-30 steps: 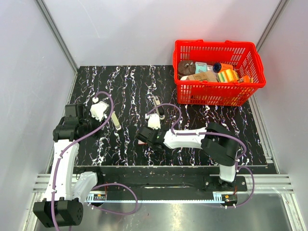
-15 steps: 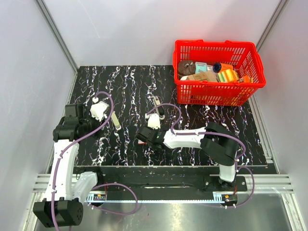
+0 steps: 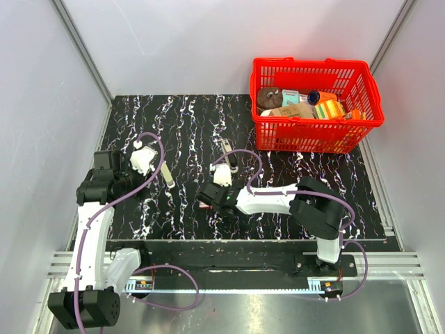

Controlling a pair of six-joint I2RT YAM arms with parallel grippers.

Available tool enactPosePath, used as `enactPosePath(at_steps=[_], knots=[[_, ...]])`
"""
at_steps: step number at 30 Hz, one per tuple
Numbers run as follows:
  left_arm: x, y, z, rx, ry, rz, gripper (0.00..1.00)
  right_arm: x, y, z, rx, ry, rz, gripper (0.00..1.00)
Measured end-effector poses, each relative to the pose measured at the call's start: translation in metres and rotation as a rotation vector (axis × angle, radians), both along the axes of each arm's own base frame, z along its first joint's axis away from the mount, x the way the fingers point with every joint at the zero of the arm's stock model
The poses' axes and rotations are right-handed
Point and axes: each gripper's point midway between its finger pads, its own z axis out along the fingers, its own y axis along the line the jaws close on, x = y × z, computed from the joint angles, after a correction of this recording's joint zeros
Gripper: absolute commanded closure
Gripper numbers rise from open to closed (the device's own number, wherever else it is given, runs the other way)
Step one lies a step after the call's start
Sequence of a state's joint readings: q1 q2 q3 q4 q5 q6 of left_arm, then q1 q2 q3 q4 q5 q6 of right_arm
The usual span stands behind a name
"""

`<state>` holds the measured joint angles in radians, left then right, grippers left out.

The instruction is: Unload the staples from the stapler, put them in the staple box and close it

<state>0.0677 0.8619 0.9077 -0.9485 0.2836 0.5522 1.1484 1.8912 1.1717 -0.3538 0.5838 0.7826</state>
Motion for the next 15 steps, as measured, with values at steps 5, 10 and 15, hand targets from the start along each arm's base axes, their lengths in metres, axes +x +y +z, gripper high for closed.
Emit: enactPosePath(at_steps=[5, 10, 15], knots=[[0.000, 0.000, 0.001, 0.000, -0.005, 0.000, 0.37, 0.000, -0.001, 0.000, 0.002, 0.000, 0.001, 0.73], [0.000, 0.000, 0.001, 0.000, -0.005, 0.000, 0.37, 0.000, -0.002, 0.012, 0.018, -0.011, 0.009, 0.80], [0.000, 0.000, 0.001, 0.000, -0.005, 0.000, 0.37, 0.001, 0.001, 0.032, 0.058, -0.036, 0.018, 0.83]])
